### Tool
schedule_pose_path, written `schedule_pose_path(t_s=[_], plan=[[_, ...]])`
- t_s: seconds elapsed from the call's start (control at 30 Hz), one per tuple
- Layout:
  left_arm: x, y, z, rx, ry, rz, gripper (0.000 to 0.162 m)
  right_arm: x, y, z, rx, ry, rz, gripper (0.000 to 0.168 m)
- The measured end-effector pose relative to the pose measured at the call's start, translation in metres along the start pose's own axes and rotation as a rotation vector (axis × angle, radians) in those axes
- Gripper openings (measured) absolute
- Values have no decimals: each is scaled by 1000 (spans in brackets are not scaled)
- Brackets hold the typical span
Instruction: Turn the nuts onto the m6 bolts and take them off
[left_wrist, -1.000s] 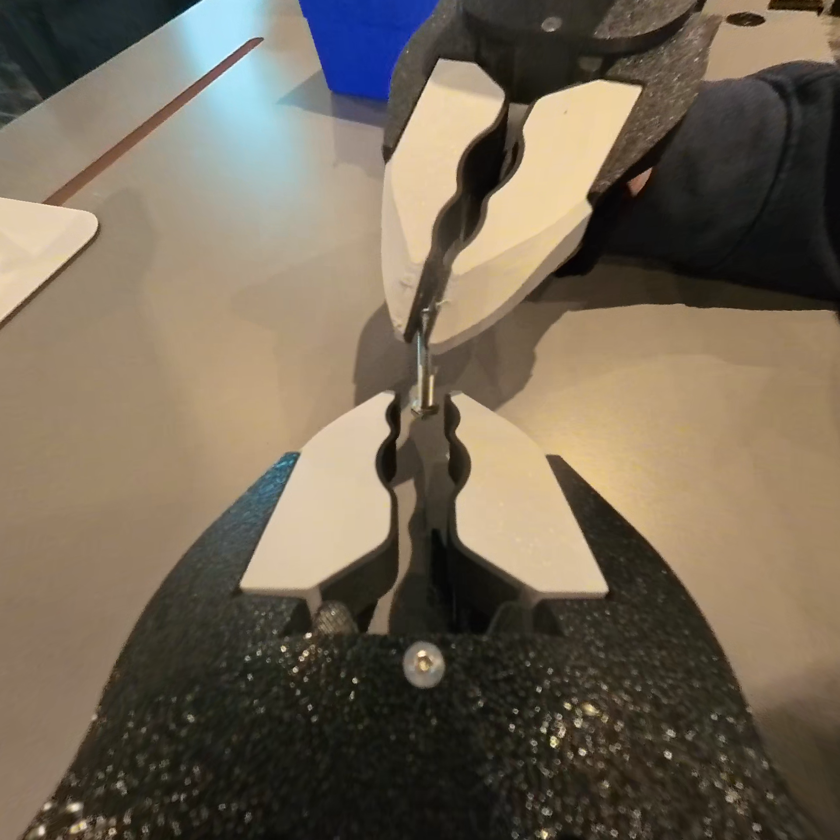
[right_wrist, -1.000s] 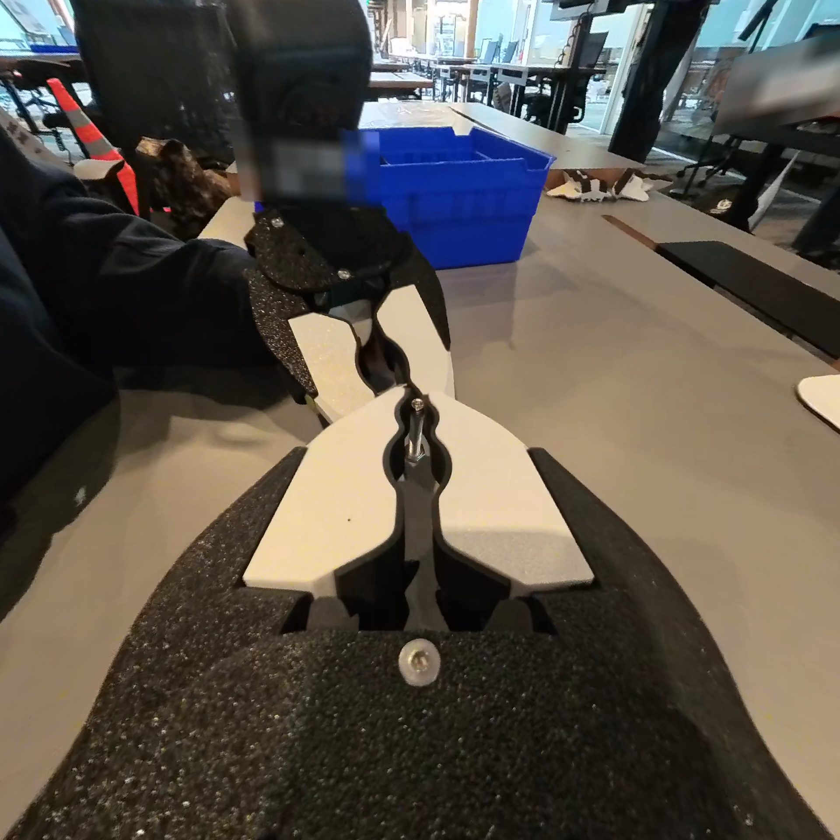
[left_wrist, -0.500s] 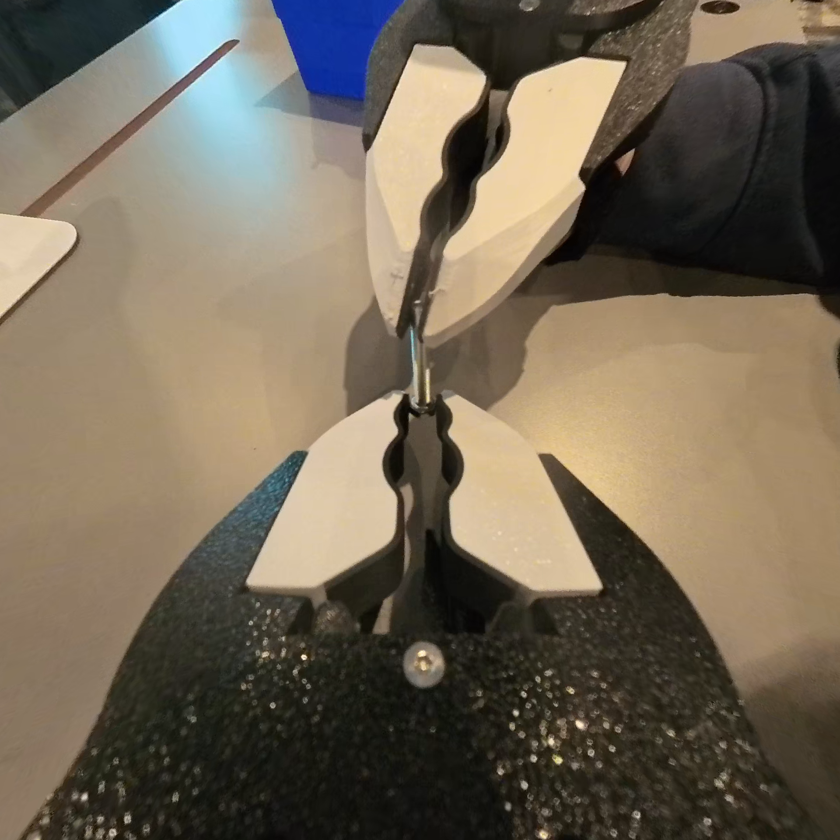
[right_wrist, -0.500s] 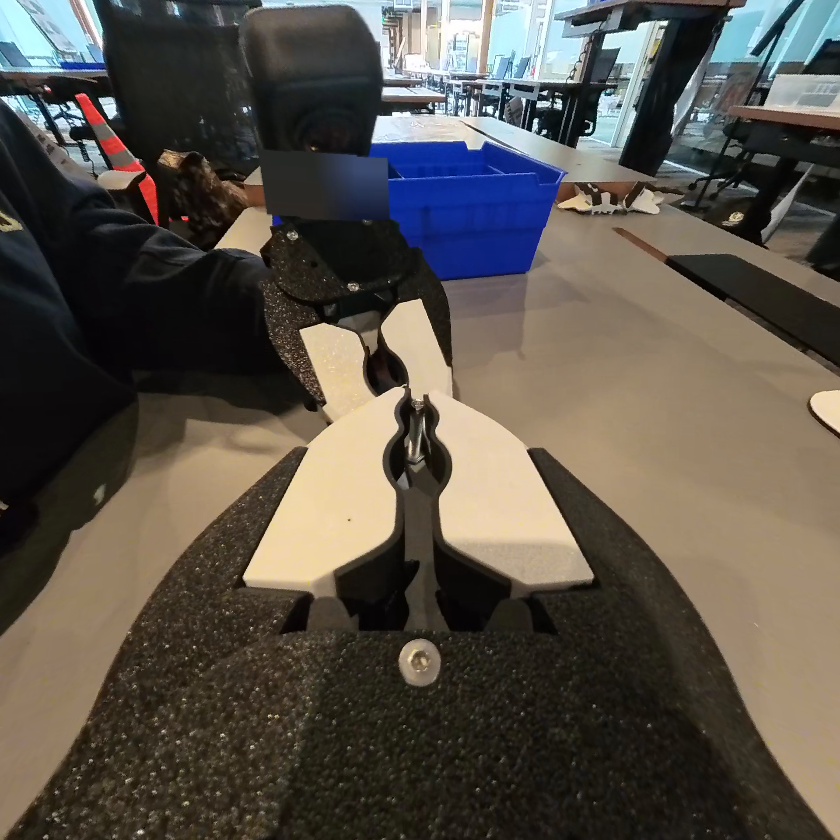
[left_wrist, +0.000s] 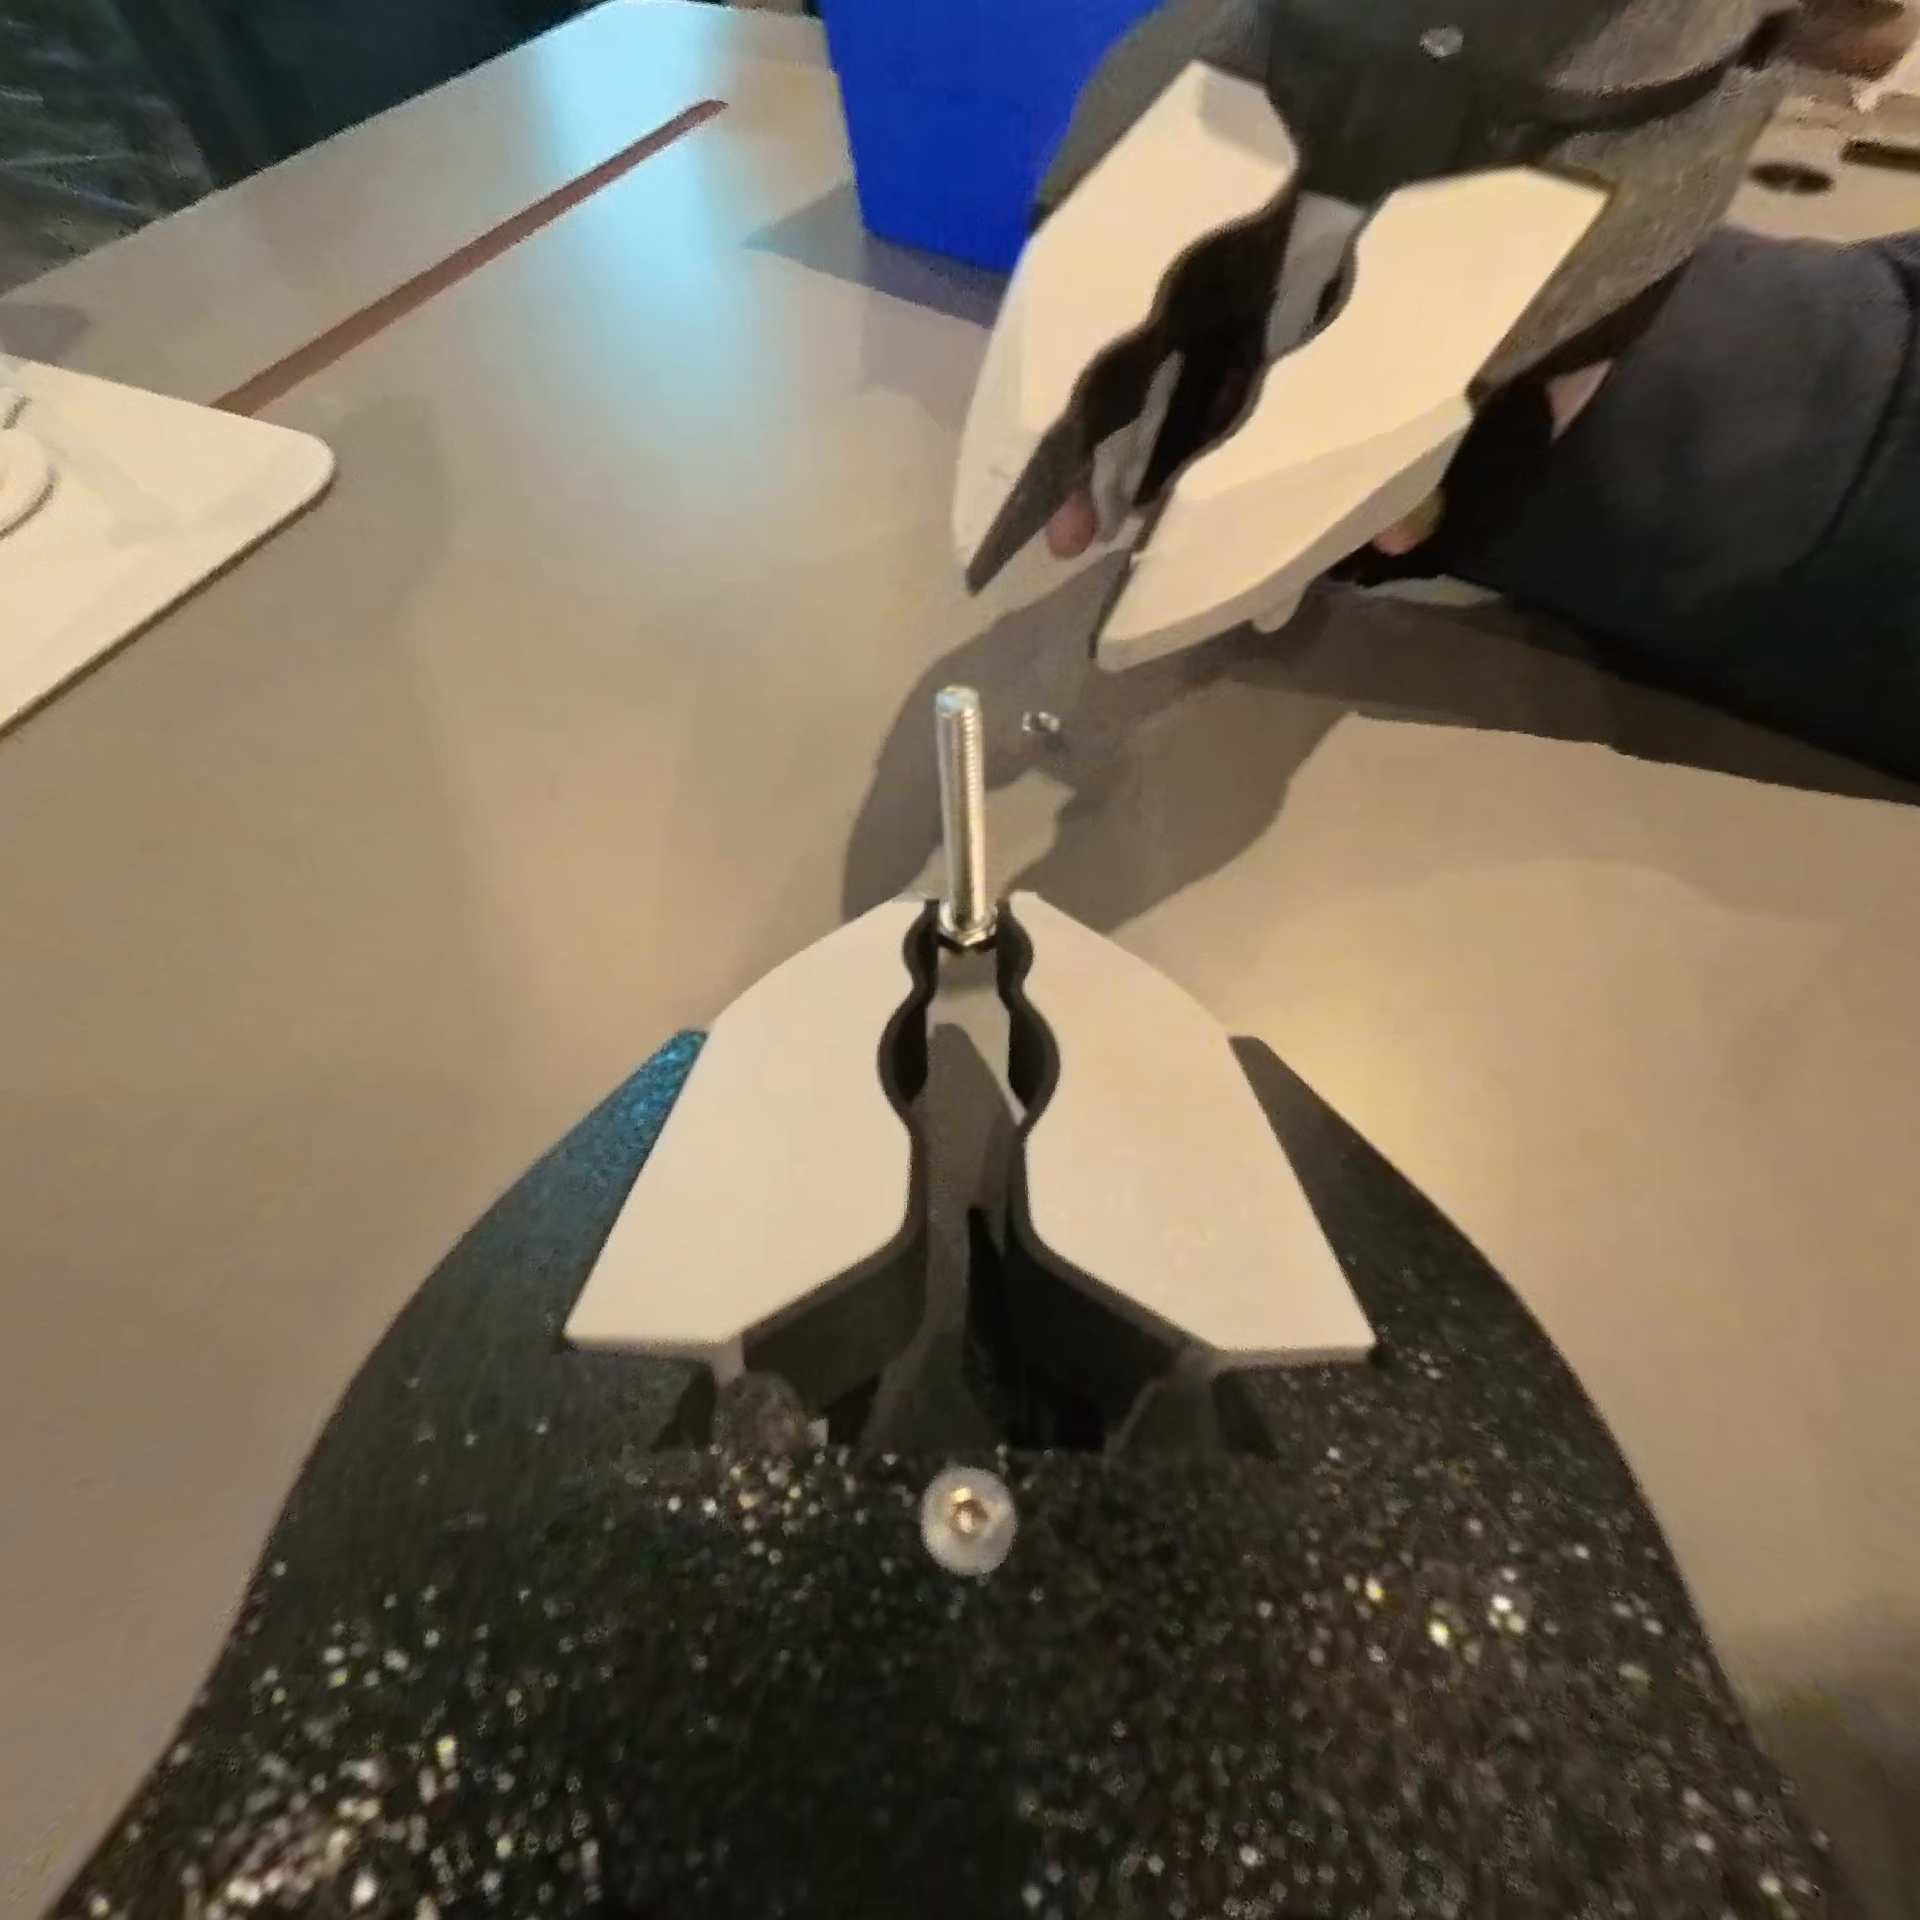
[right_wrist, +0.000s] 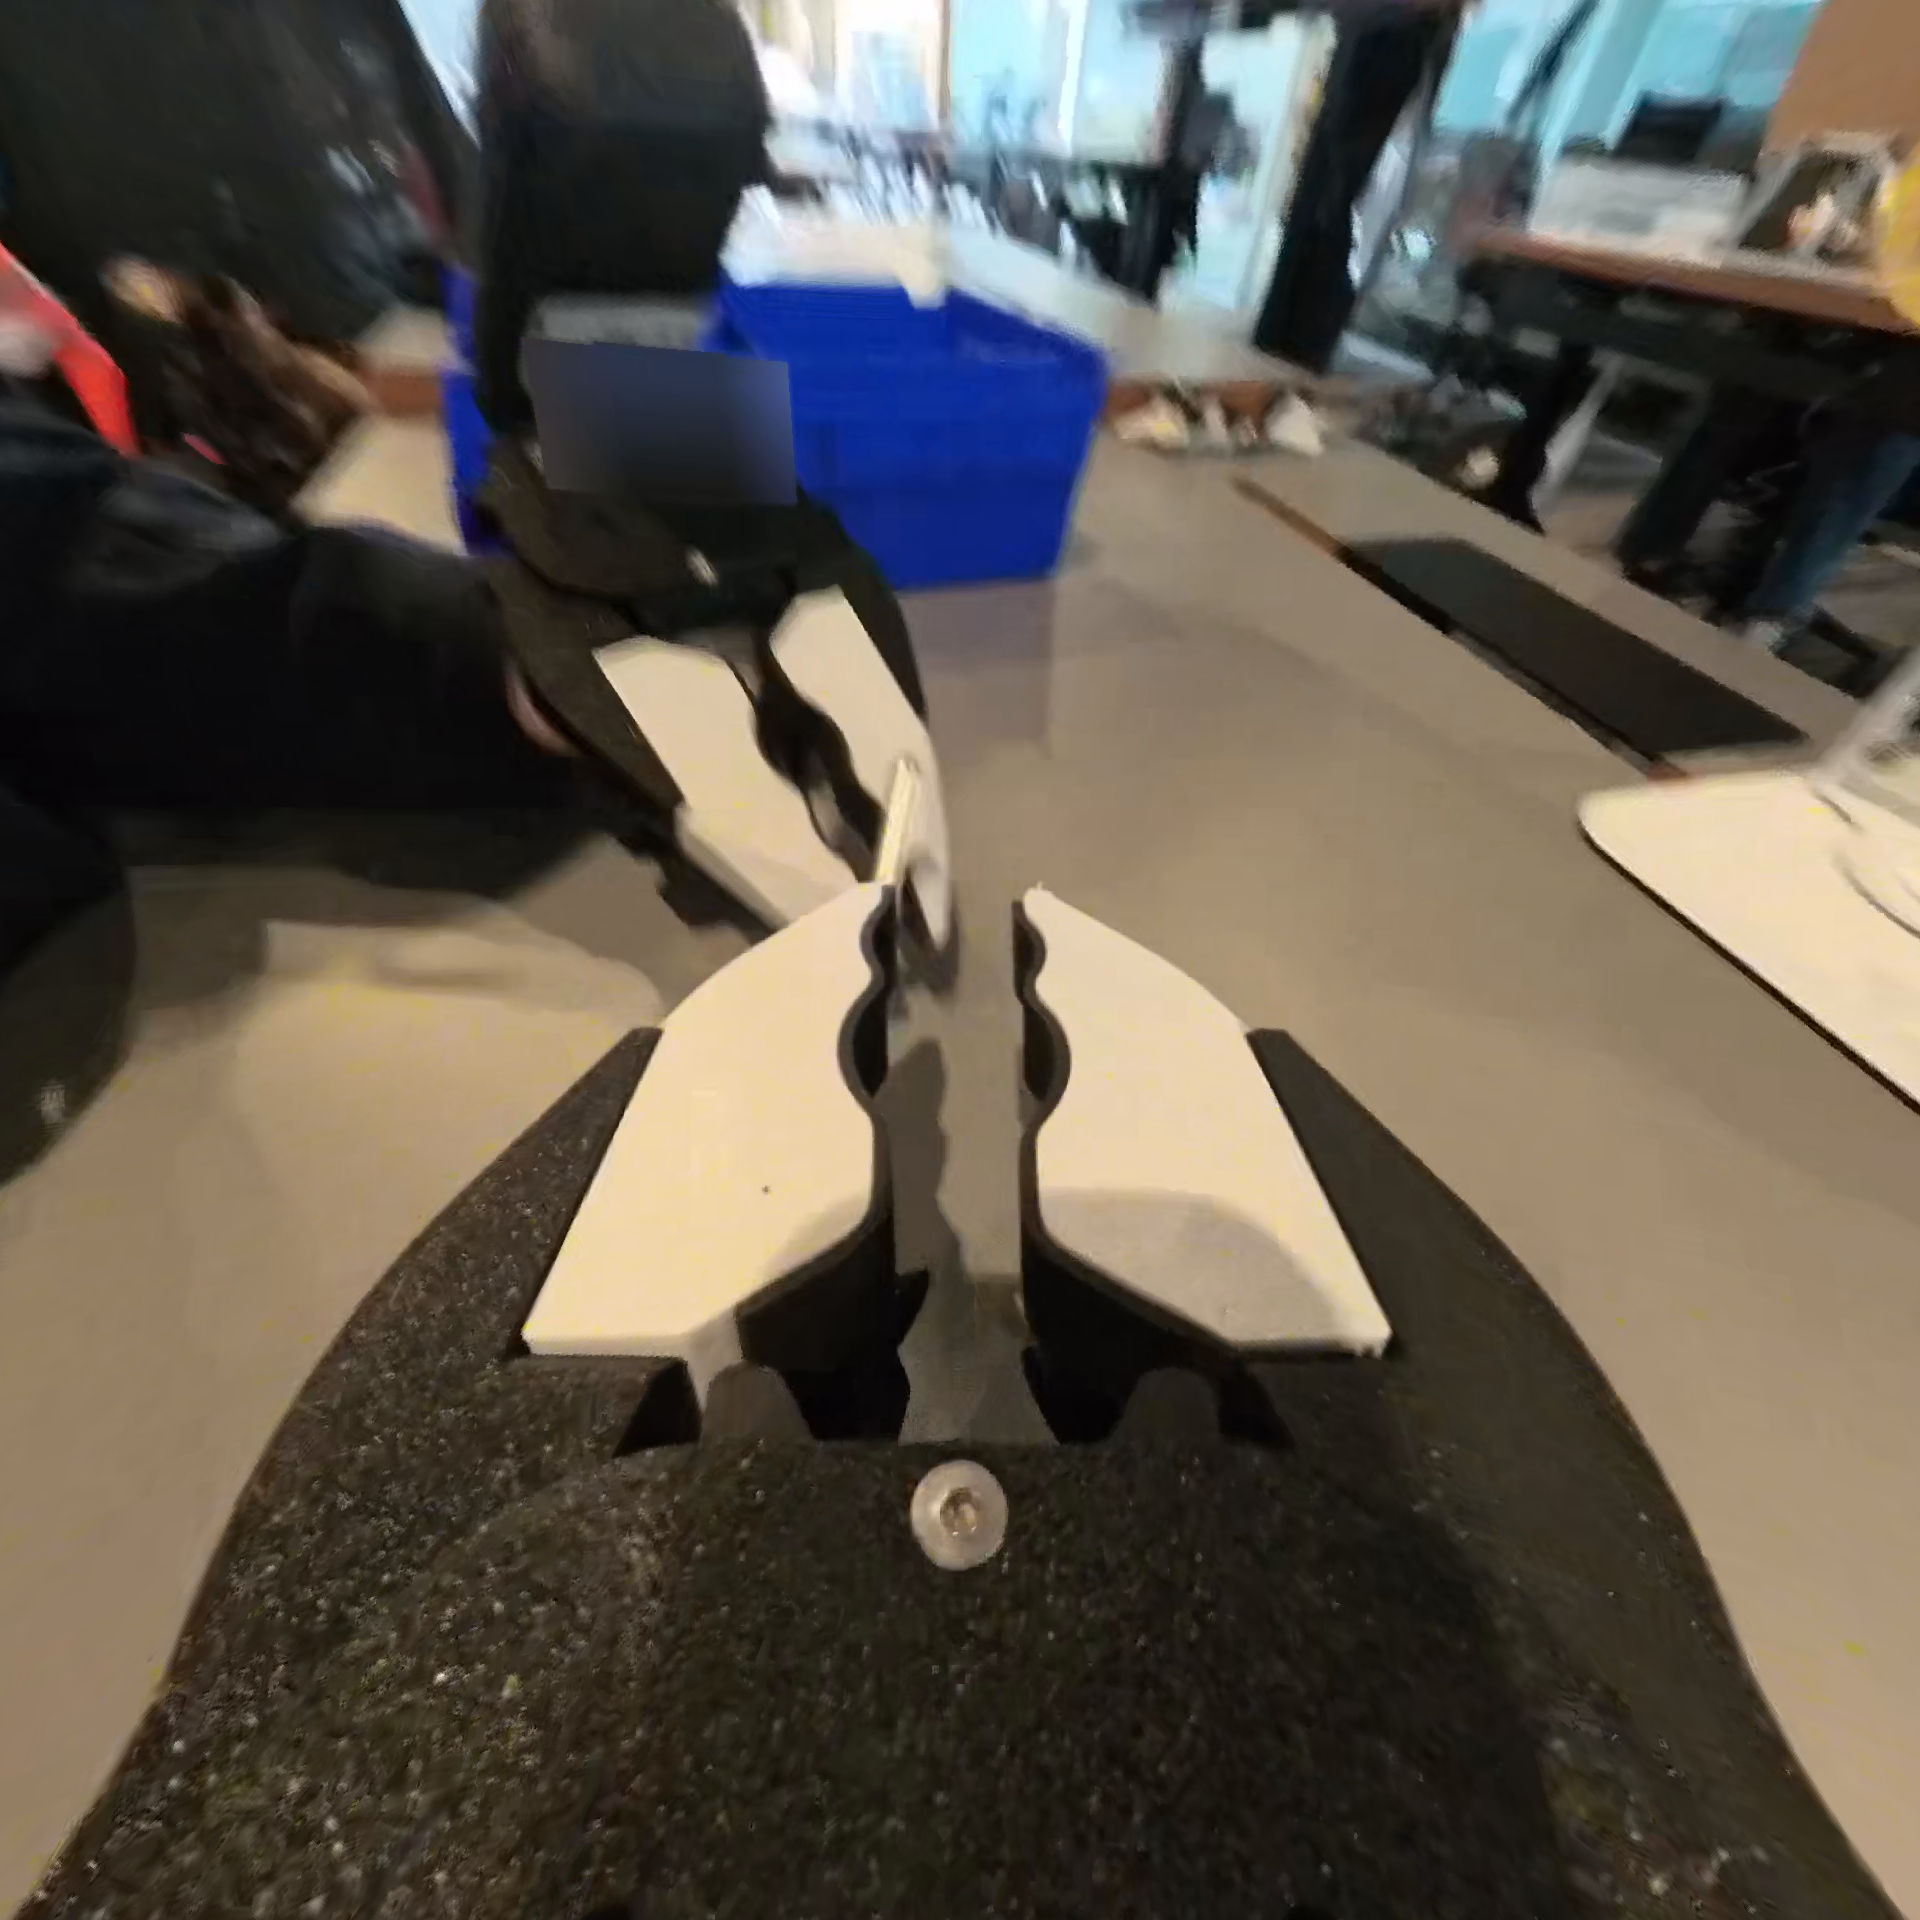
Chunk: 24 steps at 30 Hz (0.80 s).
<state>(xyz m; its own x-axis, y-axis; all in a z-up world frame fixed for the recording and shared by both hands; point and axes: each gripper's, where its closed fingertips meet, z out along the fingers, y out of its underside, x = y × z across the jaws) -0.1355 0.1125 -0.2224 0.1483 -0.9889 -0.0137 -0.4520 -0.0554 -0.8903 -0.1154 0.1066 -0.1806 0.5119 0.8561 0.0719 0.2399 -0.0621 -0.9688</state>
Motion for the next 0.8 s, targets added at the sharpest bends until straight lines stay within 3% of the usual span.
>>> schedule_pose_path(t_s=[0.3,0.8], plan=[[-8,0,1,-6,-90,41,10,12,60,-28,-401,55,-18,18],[-5,0,2,-7,-69,48,10,18,87,-28,-507,72,63,22]])
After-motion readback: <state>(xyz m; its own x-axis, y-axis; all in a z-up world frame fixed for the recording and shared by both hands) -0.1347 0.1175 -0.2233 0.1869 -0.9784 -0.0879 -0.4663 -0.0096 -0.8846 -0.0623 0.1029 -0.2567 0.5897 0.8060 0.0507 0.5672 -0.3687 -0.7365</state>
